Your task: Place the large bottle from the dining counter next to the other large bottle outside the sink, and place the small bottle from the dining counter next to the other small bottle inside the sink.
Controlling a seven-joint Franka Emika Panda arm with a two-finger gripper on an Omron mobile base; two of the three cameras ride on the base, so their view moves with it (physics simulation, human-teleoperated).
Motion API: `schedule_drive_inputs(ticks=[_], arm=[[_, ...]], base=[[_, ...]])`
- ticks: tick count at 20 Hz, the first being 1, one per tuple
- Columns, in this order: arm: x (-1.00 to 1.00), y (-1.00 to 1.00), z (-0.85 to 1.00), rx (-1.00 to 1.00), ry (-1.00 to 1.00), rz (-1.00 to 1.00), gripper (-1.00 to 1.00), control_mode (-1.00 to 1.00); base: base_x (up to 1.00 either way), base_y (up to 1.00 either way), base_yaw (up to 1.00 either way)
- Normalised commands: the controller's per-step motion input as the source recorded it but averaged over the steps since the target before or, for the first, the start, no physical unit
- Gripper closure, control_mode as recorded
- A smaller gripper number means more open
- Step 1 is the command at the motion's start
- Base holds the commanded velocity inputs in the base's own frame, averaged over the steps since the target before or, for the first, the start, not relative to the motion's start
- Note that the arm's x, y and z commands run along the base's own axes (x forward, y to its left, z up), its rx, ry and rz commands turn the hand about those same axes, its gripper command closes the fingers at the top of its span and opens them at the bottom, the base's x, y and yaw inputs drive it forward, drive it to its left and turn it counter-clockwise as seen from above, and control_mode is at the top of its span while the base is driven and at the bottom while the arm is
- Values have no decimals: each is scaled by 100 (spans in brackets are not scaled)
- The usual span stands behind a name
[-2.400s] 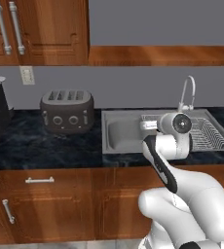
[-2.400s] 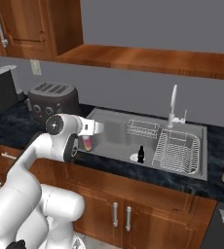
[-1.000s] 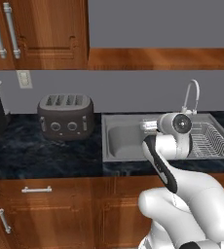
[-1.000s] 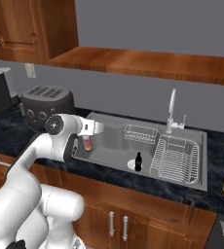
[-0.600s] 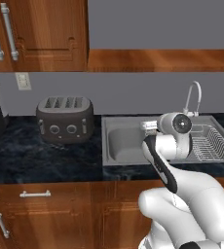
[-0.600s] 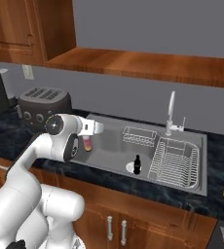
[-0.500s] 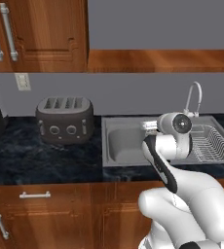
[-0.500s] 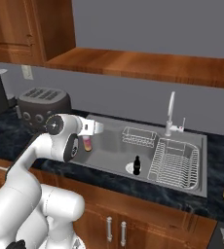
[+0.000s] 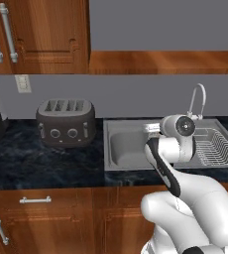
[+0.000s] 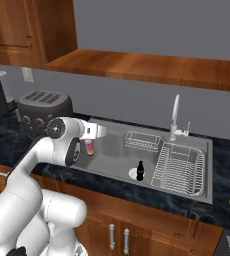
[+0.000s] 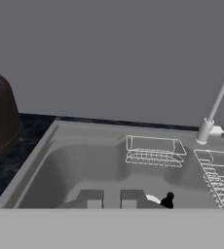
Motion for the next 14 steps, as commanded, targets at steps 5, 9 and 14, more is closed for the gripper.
schedule_drive_inputs(ticks=[5,9,14], arm=[[0,0,0,0,0,0,100,100],[0,0,-3,0,0,0,100,-100],[4,-3,-16,0,0,0,100,-100]], base=[[13,0,0],[2,0,0],[0,0,0]])
